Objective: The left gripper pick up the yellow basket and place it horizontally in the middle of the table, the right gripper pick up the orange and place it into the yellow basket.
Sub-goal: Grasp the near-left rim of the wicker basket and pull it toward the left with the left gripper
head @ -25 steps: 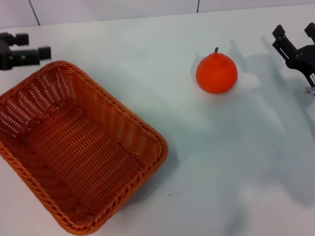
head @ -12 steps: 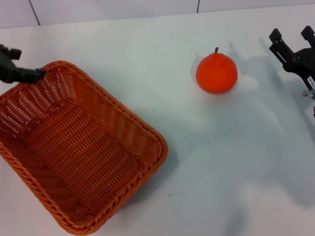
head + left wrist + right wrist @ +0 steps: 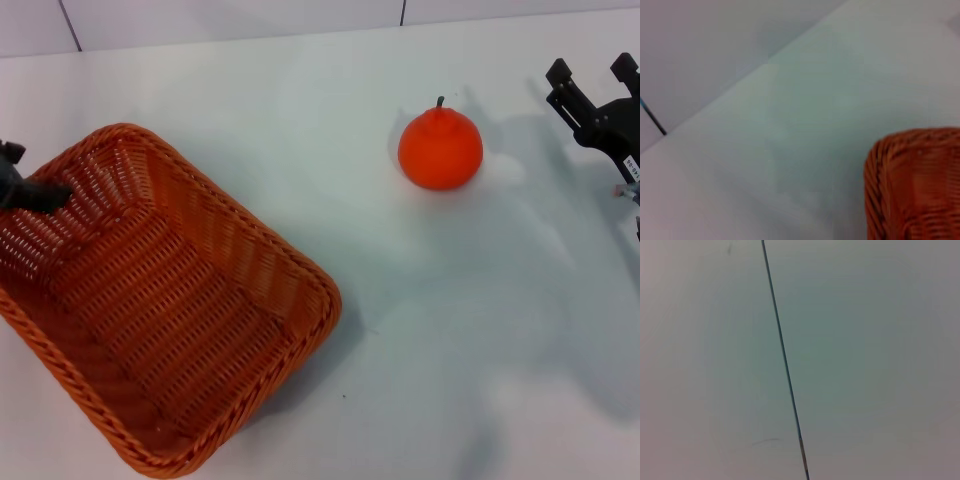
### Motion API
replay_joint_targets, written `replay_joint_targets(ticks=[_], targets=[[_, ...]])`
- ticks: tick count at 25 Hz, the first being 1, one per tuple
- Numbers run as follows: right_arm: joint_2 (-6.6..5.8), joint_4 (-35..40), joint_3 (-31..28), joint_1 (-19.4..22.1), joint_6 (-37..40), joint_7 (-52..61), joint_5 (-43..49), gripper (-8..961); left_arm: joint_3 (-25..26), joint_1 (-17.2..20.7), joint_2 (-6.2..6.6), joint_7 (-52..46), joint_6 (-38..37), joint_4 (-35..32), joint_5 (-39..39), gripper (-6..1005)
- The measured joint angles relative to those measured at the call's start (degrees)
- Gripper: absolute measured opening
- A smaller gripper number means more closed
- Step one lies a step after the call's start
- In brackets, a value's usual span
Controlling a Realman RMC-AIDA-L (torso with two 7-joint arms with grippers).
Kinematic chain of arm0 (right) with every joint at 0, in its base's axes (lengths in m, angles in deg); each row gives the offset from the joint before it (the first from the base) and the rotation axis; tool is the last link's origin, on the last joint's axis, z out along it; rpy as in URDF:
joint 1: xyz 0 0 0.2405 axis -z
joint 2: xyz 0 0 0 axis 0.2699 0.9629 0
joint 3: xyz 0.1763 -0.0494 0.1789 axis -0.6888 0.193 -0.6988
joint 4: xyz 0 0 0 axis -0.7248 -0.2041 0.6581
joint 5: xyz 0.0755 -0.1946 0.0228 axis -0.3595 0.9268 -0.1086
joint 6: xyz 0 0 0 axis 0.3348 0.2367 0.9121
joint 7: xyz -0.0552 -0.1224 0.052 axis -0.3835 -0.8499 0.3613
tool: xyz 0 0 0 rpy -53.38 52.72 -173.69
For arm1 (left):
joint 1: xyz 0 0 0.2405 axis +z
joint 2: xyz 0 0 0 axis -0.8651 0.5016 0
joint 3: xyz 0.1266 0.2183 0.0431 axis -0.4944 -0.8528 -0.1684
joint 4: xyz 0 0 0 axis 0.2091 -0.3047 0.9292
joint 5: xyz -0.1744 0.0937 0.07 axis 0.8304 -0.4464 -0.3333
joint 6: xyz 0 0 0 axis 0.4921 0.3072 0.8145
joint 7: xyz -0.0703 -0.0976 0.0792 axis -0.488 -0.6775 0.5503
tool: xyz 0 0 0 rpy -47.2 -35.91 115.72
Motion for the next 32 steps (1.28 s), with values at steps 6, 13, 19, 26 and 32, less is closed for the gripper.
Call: replay_joint_targets(ticks=[6, 13, 19, 26, 32], targets=[[0.0, -0.06, 0.0, 0.16, -0.09, 0.0, 0.0, 925, -0.41, -0.5, -1.09, -0.11, -0.1, -0.18, -2.82, 871], [-0.01, -0.06, 0.0, 0.18, -0.32, 0.0, 0.0, 925, -0.86, -0.3, -1.72, -0.02, -0.08, -0.45, -3.08, 848], [-0.08, -0.06, 0.0, 0.18, -0.45, 0.0, 0.0, 925, -1.43, 0.02, -2.05, -0.13, -0.25, -0.47, -3.63, 626], [-0.09, -0.12, 0.0, 0.18, -0.54, 0.0, 0.0, 925, -1.73, 0.76, -3.12, 0.13, -0.85, -3.4, -4.51, 479], [-0.09, -0.16, 0.0, 0.18, -0.55, 0.08, 0.0, 925, -1.24, 0.98, -3.36, -0.49, -1.23, -4.64, -4.51, 340]])
